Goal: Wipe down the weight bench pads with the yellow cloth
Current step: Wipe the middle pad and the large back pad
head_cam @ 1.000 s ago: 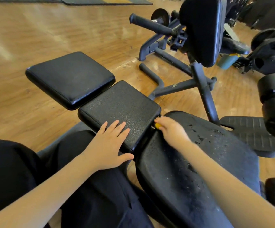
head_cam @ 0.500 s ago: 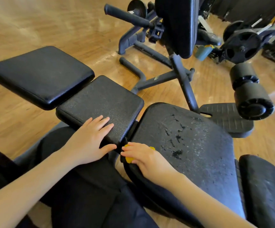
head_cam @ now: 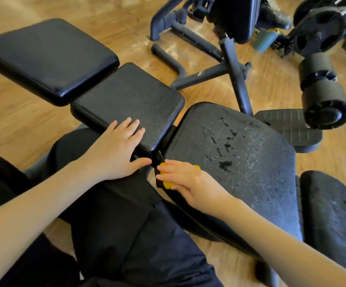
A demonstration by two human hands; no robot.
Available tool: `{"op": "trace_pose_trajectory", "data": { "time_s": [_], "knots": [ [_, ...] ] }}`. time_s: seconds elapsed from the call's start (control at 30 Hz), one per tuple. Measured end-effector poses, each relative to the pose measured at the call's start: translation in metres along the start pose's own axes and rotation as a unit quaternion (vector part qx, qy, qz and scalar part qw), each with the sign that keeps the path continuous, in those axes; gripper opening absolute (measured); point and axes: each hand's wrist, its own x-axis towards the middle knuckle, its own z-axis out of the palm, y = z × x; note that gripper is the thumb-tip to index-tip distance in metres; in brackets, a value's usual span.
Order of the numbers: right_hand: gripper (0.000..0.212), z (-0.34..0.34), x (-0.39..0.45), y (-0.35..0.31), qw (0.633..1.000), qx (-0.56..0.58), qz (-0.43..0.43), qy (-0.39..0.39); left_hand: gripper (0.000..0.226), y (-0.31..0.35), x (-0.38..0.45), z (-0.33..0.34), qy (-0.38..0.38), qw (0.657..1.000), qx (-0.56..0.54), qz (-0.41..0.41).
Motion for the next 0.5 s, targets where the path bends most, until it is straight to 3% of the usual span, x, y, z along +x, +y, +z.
{"op": "trace_pose_trajectory", "data": {
  "time_s": [0.17, 0.37, 0.5],
  "knots": [
    [0.036, -0.007, 0.008, 0.028, 0.999, 0.03, -0.005, 0.024, 0.108, 0.004, -0.005, -0.001, -0.02, 1.0, 0.005, -0.001],
    [0.039, -0.054, 0.042, 0.107, 0.976, -0.004, 0.187, 0.11, 0.11, 0.008, -0.006, 0.0, -0.036, 0.999, 0.014, -0.01],
    [0.038, -0.08, 0.059, 0.142, 0.955, -0.008, 0.26, 0.14, 0.12, 0.01, -0.006, 0.002, -0.038, 0.999, 0.022, -0.014]
  ]
}}
